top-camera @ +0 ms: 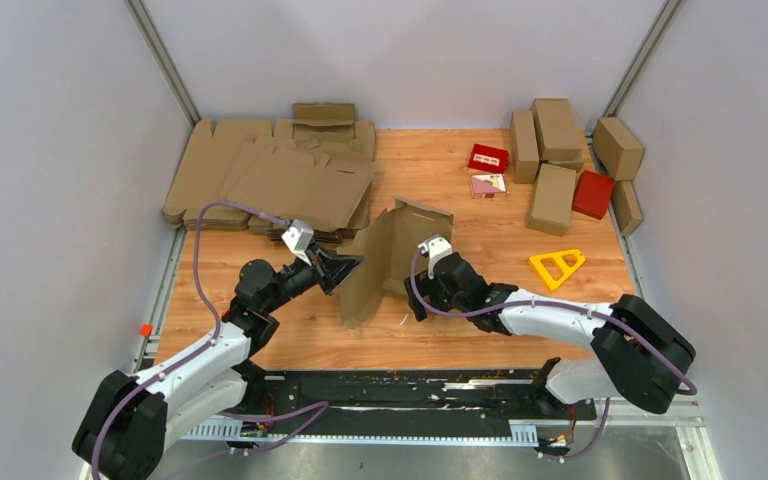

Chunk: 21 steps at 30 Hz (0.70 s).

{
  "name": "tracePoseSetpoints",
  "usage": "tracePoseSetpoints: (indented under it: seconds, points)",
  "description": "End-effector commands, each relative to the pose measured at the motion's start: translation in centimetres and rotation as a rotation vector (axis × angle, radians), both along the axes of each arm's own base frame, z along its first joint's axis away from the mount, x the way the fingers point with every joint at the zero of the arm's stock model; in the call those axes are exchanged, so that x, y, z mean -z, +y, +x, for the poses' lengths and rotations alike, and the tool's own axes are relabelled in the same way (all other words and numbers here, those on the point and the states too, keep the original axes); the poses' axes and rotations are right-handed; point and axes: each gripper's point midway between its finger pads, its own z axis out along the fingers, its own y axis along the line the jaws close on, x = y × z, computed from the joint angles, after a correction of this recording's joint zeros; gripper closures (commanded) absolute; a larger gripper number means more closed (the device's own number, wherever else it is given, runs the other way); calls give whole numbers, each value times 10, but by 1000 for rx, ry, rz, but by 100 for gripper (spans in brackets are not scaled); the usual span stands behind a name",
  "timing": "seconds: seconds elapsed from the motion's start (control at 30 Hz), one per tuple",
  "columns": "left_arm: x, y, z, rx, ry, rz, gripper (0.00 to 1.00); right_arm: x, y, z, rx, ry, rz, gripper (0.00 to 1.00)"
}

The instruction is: Fold the paper box

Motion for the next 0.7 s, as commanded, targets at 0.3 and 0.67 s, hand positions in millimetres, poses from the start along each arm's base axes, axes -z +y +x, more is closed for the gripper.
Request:
tracePoseSetpoints:
  seconds: [0.3, 0.67]
  points:
    - [-8, -5, -7, 44, -31, -3, 98, -13, 20, -6, -104, -9, 86, 7]
    - [-7, -7, -8, 50, -27, -3, 98, -6, 12, 16, 77, -4, 48, 46]
